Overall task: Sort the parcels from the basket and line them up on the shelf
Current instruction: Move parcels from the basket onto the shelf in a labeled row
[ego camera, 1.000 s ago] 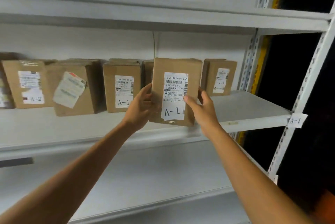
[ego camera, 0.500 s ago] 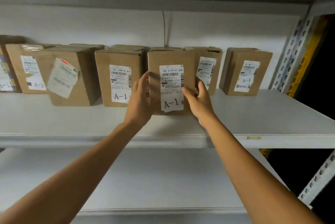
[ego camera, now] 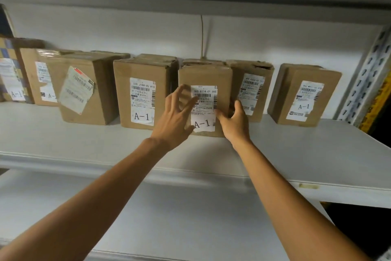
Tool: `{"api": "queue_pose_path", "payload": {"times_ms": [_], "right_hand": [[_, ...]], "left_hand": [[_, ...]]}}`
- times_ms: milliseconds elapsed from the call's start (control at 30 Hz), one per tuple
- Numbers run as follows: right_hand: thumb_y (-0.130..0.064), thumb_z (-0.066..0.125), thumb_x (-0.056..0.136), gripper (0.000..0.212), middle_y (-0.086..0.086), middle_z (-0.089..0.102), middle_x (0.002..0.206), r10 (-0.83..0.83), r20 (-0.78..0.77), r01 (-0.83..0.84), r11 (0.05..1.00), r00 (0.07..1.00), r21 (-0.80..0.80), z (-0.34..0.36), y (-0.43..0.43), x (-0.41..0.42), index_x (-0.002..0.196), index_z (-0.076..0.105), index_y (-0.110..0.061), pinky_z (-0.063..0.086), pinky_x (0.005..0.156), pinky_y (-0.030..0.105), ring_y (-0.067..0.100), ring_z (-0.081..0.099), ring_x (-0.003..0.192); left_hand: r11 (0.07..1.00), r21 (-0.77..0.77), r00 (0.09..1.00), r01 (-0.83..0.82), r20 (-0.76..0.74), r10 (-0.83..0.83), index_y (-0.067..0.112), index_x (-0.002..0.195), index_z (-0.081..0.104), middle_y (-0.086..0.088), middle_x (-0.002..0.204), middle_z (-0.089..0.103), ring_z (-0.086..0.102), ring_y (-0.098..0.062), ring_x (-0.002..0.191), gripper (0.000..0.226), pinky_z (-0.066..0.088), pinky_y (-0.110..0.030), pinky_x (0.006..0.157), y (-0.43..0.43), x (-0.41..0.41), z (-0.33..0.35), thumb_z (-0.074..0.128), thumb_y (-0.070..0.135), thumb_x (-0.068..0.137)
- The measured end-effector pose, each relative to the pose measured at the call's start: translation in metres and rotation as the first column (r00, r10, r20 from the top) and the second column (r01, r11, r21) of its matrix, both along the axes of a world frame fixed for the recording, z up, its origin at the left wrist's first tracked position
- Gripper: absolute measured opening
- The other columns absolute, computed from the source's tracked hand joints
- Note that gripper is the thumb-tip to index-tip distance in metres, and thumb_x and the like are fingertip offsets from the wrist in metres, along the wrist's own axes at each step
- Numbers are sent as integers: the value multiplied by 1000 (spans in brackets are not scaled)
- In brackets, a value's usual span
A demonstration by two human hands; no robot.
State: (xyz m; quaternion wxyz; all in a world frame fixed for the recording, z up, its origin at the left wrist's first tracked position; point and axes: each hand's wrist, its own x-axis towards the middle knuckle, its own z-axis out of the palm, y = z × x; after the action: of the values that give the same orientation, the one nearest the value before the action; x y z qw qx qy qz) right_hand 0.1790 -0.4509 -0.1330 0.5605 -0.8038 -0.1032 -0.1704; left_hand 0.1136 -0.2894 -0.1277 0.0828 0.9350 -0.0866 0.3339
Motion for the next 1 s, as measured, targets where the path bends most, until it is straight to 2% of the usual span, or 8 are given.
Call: {"api": "queue_pose_path", "payload": {"times_ms": [200, 300, 467, 567, 633, 733, 867, 1000], "right_hand": [[-54, 68, 74, 58, 8, 59, 118, -75, 37, 77, 996, 996, -40, -2, 5, 14, 120, 53, -21, 52, 87, 46, 29, 59, 105], [-48, 71, 79, 41, 5, 64, 102, -118, 94, 129, 985, 988, -114, -4, 2, 10, 106, 60, -20, 50, 72, 35, 26, 60, 90], [-46, 71, 80, 40, 4, 65, 101, -113, 95, 124, 985, 989, -120, -6, 3, 7, 106, 61, -16, 45, 69, 32, 24, 58, 88], [-35, 71, 83, 23, 0, 65, 93, -82, 59, 86, 994, 995, -67, -1, -3, 0, 93, 60, -18, 41, 68, 29, 21, 58, 84], [-27, 68, 88, 25, -3, 62, 99, -36, -13, 36, 999, 999, -8, 1, -9, -7, 109, 64, -14, 42, 76, 27, 19, 59, 93], [-29, 64, 92, 47, 3, 60, 127, 58, -133, -56, 998, 989, 21, -2, -22, -20, 136, 54, -16, 40, 91, 24, 18, 56, 116], [-31, 61, 93, 47, 1, 55, 139, 41, -161, -54, 996, 986, -75, -1, -39, -41, 138, 52, -21, 36, 95, 22, 17, 51, 126], [-35, 59, 93, 48, 2, 54, 141, -112, -147, 76, 970, 983, -229, 4, -71, -74, 139, 50, -21, 39, 101, 29, 21, 50, 127]], "left_hand": [[1000, -8, 1000, 17, -16, -17, 29, 152, 13, -11, 156, -3, 5, -34, 140, 87, 35, -41, 109, 3, 14, -1, 68, 19, 85], [1000, -2, 1000, 16, -9, -16, 27, 153, 14, -9, 155, -3, 4, -33, 139, 86, 35, -38, 107, 4, 12, -3, 66, 16, 85], [998, 44, 999, 41, 20, -42, 11, 148, 31, -22, 149, 21, 18, -32, 130, 81, 35, -44, 106, 10, 7, -5, 69, 12, 77], [997, 63, 999, 39, -30, -37, 10, 148, 30, -21, 149, 23, 22, -36, 131, 79, 32, -43, 107, 12, 3, -4, 67, 14, 79], [997, 56, 997, 60, -45, -58, 11, 146, 36, -19, 142, 30, 30, -36, 126, 72, 35, -46, 107, 10, 1, -5, 65, 14, 80], [997, 51, 992, 55, -119, -49, 20, 141, 44, -11, 139, 36, 33, -28, 126, 57, 33, -42, 106, 3, -3, -5, 61, 22, 87], [986, -20, 961, 165, -222, -165, 25, 140, 44, -3, 147, 37, 31, -23, 135, 50, 27, -41, 110, -10, -5, 1, 57, 23, 92], [937, -91, 887, 337, -304, -348, 29, 141, 43, -4, 148, 37, 34, -26, 135, 52, 28, -44, 110, -36, -5, 14, 58, 20, 92]]}}
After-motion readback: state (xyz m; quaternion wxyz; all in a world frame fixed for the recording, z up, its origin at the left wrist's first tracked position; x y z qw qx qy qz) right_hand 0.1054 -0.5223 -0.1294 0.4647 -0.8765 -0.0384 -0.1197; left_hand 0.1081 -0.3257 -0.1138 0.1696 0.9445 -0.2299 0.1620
